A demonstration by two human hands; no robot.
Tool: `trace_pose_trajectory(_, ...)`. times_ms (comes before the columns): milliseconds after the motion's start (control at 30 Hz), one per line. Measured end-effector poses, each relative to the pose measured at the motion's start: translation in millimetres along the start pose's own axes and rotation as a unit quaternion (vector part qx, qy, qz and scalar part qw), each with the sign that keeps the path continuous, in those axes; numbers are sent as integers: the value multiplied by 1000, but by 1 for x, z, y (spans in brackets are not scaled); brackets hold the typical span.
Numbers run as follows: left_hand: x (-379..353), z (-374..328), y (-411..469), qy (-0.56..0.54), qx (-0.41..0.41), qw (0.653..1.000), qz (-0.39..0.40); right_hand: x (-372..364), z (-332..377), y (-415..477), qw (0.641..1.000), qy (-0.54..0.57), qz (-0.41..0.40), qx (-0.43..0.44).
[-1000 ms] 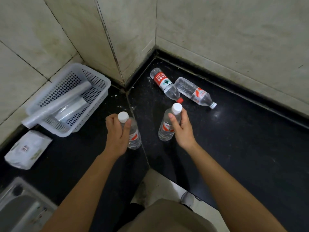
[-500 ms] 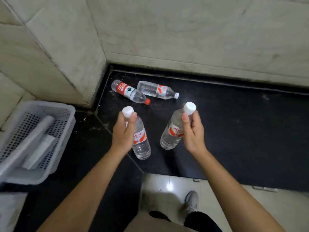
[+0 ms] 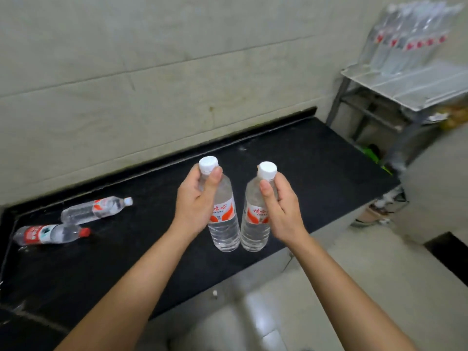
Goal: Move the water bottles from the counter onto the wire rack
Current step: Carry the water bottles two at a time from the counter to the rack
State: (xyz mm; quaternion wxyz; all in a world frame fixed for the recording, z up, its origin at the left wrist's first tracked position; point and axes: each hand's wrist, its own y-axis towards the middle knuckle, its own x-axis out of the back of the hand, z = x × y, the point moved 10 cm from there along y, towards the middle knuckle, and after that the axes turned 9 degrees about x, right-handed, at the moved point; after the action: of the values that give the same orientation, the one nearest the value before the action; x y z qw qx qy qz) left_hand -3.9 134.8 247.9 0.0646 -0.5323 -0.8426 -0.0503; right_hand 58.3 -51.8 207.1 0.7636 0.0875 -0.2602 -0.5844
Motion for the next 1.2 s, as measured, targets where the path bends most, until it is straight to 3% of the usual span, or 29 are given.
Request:
trace_pose_trajectory(233,-248,-66,-14,0,-88,990,112,233,-37,-3,995,-42,-90,15)
trace_pose_trajectory(500,-454,-145,-4,-37,-155,968,194,451,-81,10,970,-70,-234,-2)
trace_pose_trajectory(733,-602,-163,56,-80,-169,955,231,578,-154,58,960,-100,-262,-14)
trace_pose_trajectory(933,-726,-178,145,-123,-158,953,228,669,-225,153,959,-142,-241,-36)
trace_pose_trajectory(1200,-825,-240,259,-119,-181,957,191,769,-259,283,957,-152,-246,1)
